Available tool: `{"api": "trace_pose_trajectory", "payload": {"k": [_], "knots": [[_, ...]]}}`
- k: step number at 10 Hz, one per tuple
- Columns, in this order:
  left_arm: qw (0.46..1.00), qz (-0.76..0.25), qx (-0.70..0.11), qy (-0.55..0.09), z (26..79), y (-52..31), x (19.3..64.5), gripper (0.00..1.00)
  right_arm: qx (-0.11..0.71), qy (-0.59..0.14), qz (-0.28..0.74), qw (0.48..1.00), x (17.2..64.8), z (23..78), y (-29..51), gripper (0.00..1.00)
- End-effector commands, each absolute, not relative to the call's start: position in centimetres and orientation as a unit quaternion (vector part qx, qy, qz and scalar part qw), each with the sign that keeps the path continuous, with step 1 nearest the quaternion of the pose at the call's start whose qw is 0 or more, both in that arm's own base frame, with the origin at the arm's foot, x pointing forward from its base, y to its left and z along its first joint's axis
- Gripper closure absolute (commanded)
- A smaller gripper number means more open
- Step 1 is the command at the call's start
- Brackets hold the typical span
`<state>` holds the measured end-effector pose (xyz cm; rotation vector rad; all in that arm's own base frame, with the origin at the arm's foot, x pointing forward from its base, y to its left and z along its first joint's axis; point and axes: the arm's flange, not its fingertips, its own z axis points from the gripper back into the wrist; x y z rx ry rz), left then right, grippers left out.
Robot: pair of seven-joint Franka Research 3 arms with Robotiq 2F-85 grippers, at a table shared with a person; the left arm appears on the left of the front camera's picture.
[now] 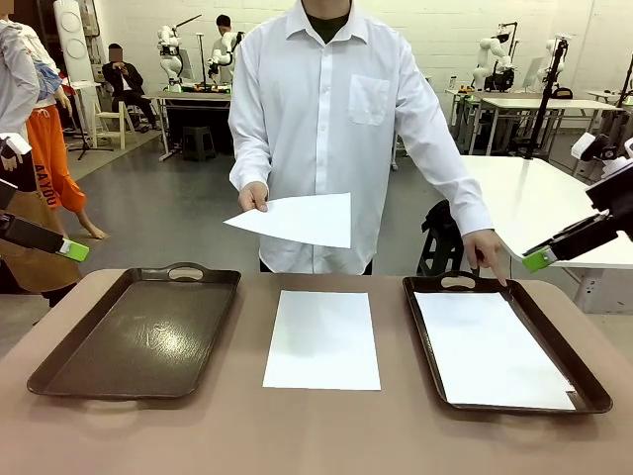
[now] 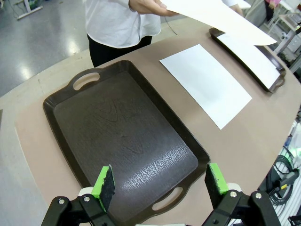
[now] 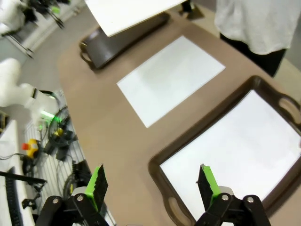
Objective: Sort the A4 documents.
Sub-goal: Receive the A4 Paper.
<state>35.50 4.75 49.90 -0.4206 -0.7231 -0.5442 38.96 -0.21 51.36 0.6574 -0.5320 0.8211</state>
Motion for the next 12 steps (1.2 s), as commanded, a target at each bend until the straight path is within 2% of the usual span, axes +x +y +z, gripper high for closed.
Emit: {"api": "trace_pose_trajectory", "payload": {"k": [1, 3, 6, 12], "knots": [[0.873, -0.268, -0.209, -0.351, 49.6, 4.9, 35.6, 0.0, 0.387, -0.245, 0.386, 0.801, 40.9, 51.7, 0.6, 0.0], [0.873, -0.268, -0.209, -0.351, 49.6, 4.9, 35.6, 0.0, 0.428, -0.221, 0.363, 0.798, 42.8, 51.2, 2.9, 0.0], [0.873, -0.268, -0.209, -0.351, 49.6, 4.9, 35.6, 0.0, 0.484, -0.137, 0.338, 0.796, 47.0, 49.5, 7.0, 0.0], [0.873, -0.268, -0.209, -0.351, 49.6, 4.9, 35.6, 0.0, 0.616, -0.048, 0.193, 0.762, 56.3, 45.9, 12.9, 0.0]]}}
